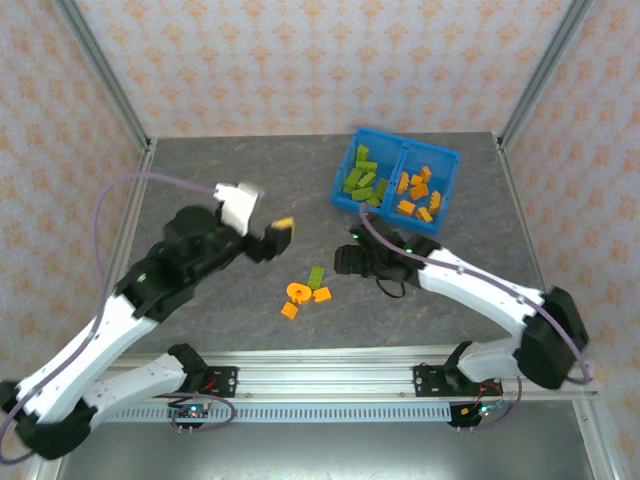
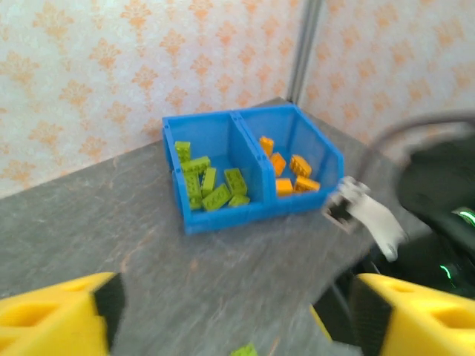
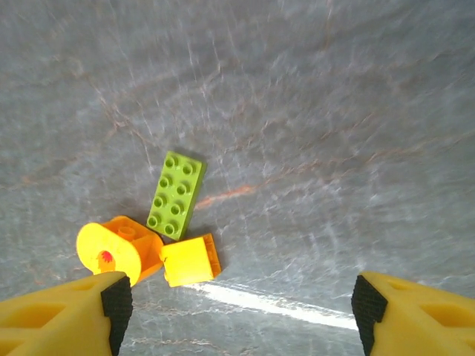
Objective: Sort the legos into containers by color
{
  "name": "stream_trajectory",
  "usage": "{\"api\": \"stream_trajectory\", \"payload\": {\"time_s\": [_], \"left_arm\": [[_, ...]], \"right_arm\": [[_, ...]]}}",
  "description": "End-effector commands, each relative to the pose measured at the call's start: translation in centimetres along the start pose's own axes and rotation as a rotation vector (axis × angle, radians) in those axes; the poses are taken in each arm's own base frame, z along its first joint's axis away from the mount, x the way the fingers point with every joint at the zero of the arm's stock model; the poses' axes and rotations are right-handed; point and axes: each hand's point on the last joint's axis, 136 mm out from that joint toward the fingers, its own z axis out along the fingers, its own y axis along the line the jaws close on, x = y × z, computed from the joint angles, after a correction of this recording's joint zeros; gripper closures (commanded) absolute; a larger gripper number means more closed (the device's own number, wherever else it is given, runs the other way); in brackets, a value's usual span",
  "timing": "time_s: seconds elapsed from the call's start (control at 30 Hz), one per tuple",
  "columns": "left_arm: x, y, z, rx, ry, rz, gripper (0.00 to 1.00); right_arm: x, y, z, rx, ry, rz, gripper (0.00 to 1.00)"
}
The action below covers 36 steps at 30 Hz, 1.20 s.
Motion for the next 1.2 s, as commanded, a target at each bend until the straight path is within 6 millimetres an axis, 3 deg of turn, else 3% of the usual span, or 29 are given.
{"api": "stream_trajectory", "payload": {"time_s": [0.0,0.07,0.2,0.3,0.47,0.6,0.73,0.9,1.0,1.17], "left_arm": [[7.5,-1.5,-3.3,0.133,0.184,0.276,0.07],[10.0,-2.7,-5.3,0.232,0.175,0.439,0.0],[13.8,-5.1,-7.7,0.41,0.049,0.721,0.0],[15.1,-5.7,-7.5,0.429,-0.033,0.788,0.0],[16.9,-5.3,-6.7,0.437,0.033,0.808,0.0],[17.5,-5.4,-6.2,0.45,0.054,0.815,0.0],[17.6,-5.3,-5.8,0.442,0.048,0.829,0.0],[17.5,-5.2,-5.7,0.433,0.04,0.834,0.0],[17.2,-5.2,-5.7,0.428,0.032,0.836,0.0],[16.2,-5.3,-5.9,0.415,-0.006,0.828,0.0]], "right_arm": [[0.2,3.0,1.4,0.002,0.029,0.029,0.2],[0.8,3.7,3.0,0.052,0.065,0.023,0.19],[1.6,4.5,6.0,0.169,0.119,-0.003,0.2],[2.0,4.6,7.8,0.257,0.131,-0.033,0.22],[2.6,5.0,10.2,0.316,0.155,-0.022,0.29],[3.1,4.7,11.7,0.341,0.166,-0.009,0.34],[3.4,3.9,12.3,0.387,0.174,-0.024,0.45],[4.1,3.1,13.0,0.408,0.189,-0.014,0.67],[4.1,2.8,12.9,0.416,0.175,-0.004,0.72],[1.7,3.1,10.8,0.387,0.064,0.006,0.75]]}}
